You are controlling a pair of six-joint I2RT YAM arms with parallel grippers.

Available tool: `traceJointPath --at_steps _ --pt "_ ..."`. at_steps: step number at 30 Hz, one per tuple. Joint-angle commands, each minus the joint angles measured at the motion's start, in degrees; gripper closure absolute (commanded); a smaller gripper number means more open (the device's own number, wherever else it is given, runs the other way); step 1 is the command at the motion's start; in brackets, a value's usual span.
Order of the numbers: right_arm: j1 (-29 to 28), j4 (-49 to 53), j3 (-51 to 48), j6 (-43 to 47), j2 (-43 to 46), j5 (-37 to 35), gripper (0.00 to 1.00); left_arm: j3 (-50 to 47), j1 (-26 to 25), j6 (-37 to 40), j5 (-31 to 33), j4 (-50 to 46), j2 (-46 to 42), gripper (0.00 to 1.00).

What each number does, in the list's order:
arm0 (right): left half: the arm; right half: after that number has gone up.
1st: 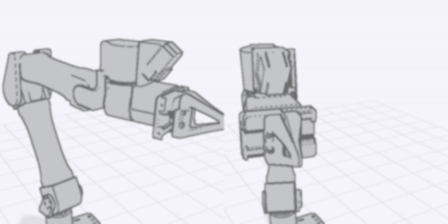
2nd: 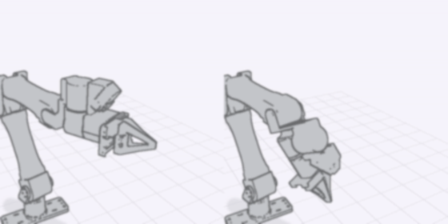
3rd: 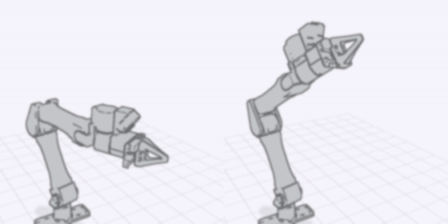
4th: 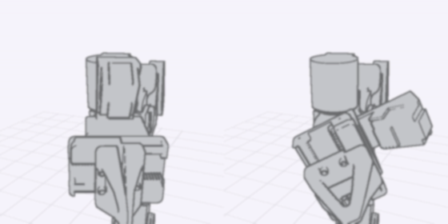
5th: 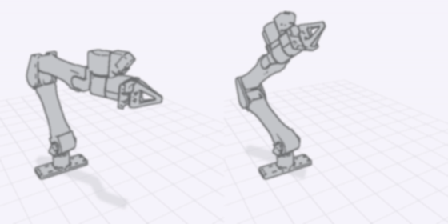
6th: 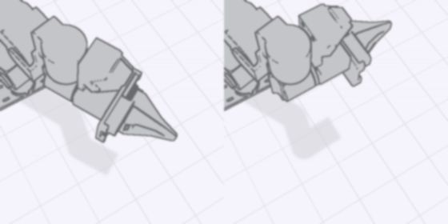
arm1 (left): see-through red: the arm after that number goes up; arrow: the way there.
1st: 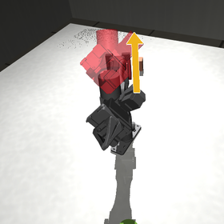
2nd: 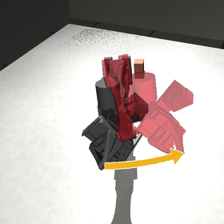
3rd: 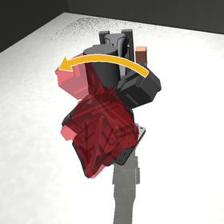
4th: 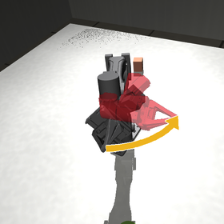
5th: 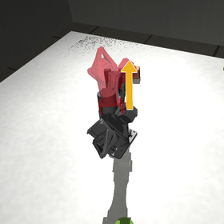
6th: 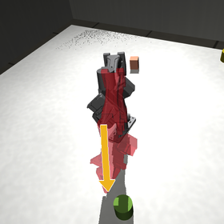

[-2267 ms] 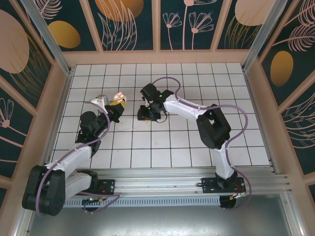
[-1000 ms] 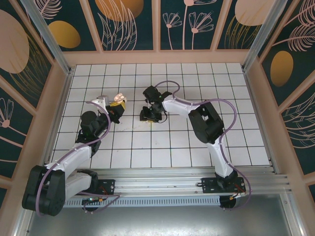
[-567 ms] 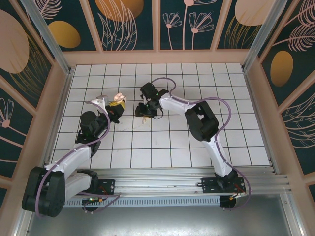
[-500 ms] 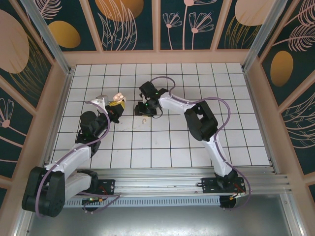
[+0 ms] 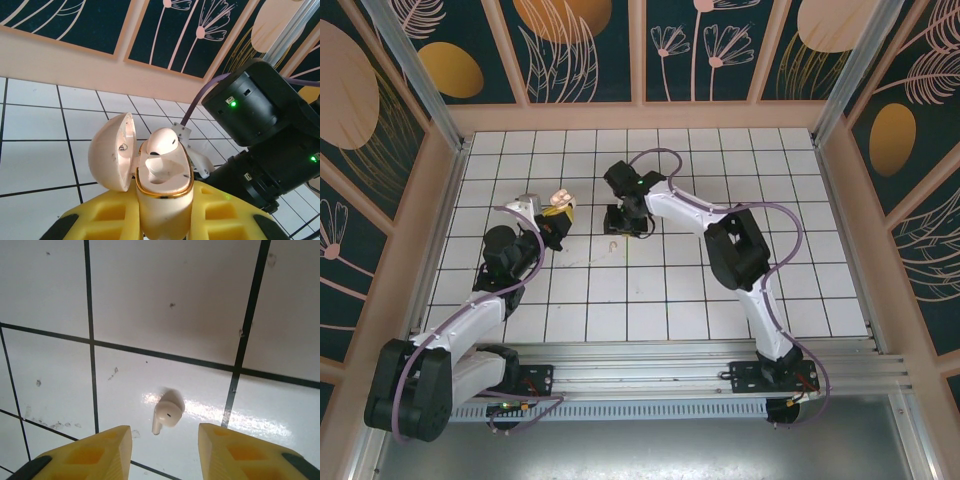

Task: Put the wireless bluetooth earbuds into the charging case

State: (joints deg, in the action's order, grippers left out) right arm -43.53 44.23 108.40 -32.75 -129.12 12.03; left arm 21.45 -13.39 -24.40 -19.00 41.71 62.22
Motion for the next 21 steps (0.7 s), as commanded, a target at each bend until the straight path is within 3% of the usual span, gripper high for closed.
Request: traceJointPath --at_steps 1,21 --pt "-0.94 3.48 0.94 -2.00 -0.44 0.69 0.62 2.08 0.43 1.24 -0.17 -0.05 -1.05 0.91" --pt "-1.30 5.54 7.75 -0.93 -8.47 2.73 0.61 2.54 0.39 2.34 -0.40 -1.28 -1.48 0.91"
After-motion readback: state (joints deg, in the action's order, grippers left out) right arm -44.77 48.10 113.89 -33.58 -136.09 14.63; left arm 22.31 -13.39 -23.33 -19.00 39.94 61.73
